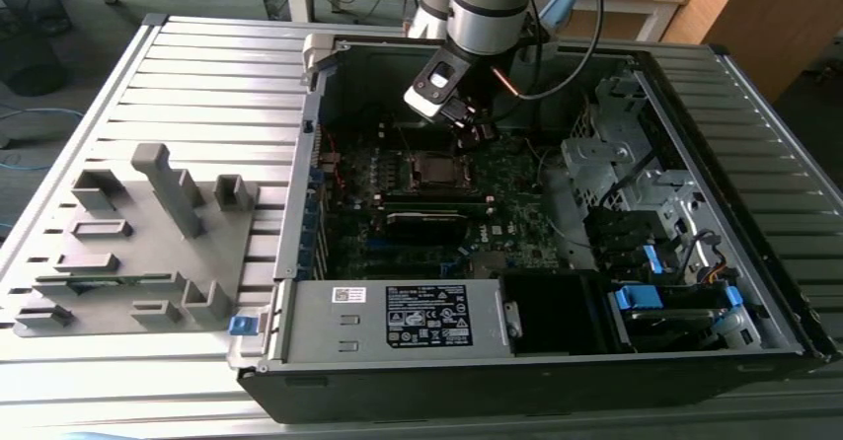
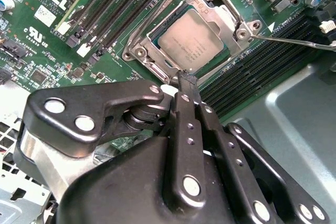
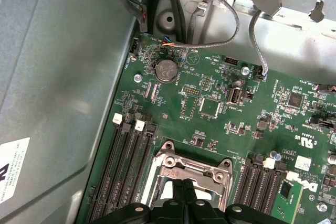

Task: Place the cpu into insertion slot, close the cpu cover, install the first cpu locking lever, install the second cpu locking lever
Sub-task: 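Close the cpu cover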

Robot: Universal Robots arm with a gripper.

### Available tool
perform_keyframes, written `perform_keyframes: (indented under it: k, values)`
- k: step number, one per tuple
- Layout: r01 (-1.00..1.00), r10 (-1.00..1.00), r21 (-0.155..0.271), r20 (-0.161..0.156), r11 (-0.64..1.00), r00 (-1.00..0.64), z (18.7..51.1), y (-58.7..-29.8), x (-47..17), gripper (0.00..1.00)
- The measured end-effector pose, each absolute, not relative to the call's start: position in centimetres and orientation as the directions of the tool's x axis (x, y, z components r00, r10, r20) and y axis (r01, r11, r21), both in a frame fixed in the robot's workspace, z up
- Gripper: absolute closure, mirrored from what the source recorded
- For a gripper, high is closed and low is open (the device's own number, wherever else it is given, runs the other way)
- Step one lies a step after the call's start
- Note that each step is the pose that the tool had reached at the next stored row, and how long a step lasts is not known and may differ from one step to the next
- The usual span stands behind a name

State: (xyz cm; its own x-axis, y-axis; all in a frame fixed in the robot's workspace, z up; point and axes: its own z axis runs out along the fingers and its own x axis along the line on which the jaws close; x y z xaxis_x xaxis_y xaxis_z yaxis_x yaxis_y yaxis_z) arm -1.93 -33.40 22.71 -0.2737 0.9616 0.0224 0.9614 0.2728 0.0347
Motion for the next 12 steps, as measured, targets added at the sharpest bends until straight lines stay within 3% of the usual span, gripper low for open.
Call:
perform_keyframes:
  k: [12]
  values:
    - [0.955, 0.955, 0.035, 0.022, 0.295, -0.296, 22.71, -33.4, -1.93, 0.9]
